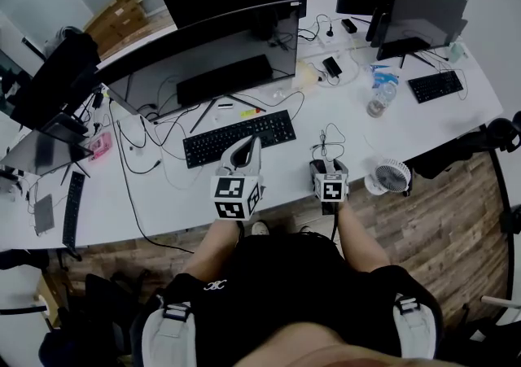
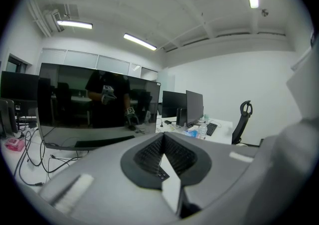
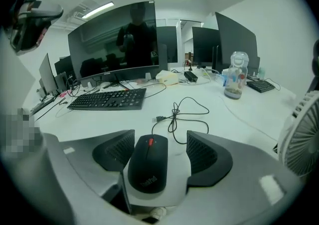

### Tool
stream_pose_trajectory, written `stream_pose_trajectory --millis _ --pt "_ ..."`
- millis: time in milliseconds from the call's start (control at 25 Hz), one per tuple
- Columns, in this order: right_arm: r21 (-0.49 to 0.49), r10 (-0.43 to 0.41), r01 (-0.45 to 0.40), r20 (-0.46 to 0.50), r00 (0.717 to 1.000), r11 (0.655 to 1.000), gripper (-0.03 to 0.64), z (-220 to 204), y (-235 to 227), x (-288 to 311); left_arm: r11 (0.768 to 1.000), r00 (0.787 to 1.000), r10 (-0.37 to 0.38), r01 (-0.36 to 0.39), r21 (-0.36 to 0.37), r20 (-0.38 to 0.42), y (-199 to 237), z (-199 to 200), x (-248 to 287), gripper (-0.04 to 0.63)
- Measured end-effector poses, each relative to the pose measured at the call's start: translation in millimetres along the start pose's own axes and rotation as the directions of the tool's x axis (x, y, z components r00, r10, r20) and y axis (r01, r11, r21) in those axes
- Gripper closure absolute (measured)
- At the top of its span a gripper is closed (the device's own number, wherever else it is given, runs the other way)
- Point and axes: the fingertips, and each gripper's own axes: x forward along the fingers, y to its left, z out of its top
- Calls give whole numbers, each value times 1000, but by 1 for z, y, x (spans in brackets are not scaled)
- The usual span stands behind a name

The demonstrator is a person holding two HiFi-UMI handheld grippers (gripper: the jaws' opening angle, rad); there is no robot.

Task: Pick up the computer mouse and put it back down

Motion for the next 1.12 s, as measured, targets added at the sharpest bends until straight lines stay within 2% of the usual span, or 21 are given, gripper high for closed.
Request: stream_pose_trajectory --millis 440,640,800,1120 --pt "-13 75 -76 -85 994 997 319 -28 16 11 1000 1000 22 -22 -7 -5 5 -5 -4 543" --pt "-49 49 -56 -137 989 997 319 -47 17 13 1000 1000 22 -22 -13 -9 5 -8 -5 543" --pt "-36 35 -40 -138 990 999 336 -48 18 9 1000 1000 21 -21 -14 -14 6 -10 -6 542" --pt "-78 23 -32 -120 993 996 341 -41 14 1 1000 1000 15 -15 -10 -16 4 -11 -8 543"
